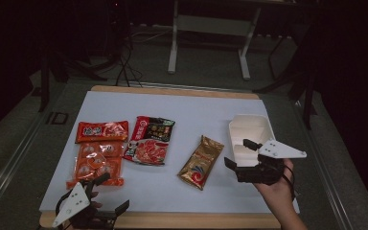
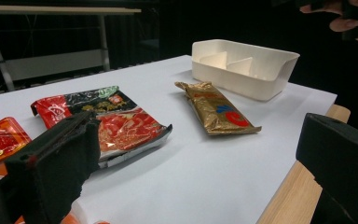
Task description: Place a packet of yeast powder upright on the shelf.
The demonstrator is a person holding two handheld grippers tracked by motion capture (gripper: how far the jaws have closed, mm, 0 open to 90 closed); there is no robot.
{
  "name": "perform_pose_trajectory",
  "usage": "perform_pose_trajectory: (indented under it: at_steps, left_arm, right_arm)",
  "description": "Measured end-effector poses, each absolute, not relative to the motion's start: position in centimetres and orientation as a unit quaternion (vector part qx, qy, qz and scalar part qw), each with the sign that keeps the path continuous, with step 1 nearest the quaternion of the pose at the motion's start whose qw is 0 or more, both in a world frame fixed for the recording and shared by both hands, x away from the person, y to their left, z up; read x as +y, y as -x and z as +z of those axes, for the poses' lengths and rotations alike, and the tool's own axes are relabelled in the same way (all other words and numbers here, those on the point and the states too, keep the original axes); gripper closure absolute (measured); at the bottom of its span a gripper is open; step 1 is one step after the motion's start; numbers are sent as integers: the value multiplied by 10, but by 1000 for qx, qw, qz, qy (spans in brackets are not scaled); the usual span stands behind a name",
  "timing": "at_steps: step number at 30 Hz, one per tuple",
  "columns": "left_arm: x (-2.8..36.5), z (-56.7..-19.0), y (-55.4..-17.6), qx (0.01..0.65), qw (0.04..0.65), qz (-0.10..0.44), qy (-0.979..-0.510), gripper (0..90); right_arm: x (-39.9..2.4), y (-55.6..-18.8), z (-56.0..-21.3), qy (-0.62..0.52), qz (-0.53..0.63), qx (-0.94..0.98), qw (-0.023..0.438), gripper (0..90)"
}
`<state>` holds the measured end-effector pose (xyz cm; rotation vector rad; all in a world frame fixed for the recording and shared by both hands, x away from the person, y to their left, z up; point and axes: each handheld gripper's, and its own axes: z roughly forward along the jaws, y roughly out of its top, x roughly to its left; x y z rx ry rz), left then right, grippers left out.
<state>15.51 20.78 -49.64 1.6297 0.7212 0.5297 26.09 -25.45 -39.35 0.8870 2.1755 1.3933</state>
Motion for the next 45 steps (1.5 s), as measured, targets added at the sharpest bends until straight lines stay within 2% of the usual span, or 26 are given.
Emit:
perform_pose_trajectory:
  at_steps: [18, 38, 45]
  left_arm:
    - [209, -497, -156, 313, 597, 222, -704, 2]
    - [209, -498, -157, 312, 596, 218, -707, 2]
    - [209, -499, -157, 312, 596, 218, -707, 2]
  right_arm:
    - [-233, -314, -401, -348, 458, 796, 192, 138]
    - [-208, -367, -432, -392, 375, 823, 168, 206]
    - [-202, -382, -447, -420, 343, 829, 142, 216]
